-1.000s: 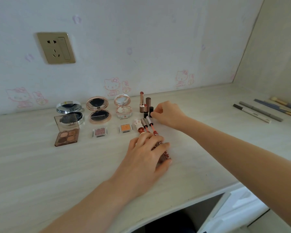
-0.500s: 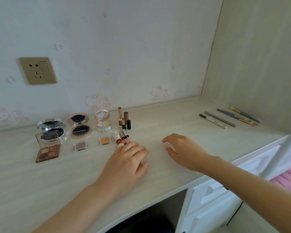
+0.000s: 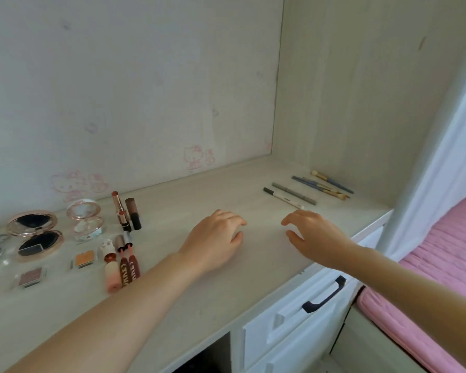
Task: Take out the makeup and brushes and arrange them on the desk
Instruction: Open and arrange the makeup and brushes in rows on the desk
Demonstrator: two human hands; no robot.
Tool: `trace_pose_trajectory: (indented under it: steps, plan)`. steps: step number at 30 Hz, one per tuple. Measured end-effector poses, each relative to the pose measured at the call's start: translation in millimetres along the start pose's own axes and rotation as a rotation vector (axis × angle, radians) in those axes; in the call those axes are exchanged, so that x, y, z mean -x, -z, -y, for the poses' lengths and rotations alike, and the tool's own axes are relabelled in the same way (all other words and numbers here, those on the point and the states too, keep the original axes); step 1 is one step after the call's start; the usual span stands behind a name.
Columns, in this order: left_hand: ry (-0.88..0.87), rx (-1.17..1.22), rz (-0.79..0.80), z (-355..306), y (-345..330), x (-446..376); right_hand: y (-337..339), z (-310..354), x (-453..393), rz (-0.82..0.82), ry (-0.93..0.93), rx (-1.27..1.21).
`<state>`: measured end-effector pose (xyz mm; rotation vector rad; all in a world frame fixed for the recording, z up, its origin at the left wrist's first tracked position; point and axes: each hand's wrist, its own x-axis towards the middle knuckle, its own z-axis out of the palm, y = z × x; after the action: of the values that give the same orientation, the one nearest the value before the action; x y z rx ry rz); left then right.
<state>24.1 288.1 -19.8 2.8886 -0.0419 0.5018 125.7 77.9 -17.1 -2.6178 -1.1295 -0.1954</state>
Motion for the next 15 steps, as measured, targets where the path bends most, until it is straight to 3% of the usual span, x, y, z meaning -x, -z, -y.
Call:
trace_pose_trajectory:
  steps: [8,15]
  plan:
    - [-0.002,0.035,0.059,-15.4,-42.1,-91.1,0.1,-67.7,-37.6,-0.081,-0.1,0.021]
    - [0.06,0.065,0.112,-2.5,-63.0,-148.8,-13.3,-74.6,-63.9,-0.066,-0.114,0.054]
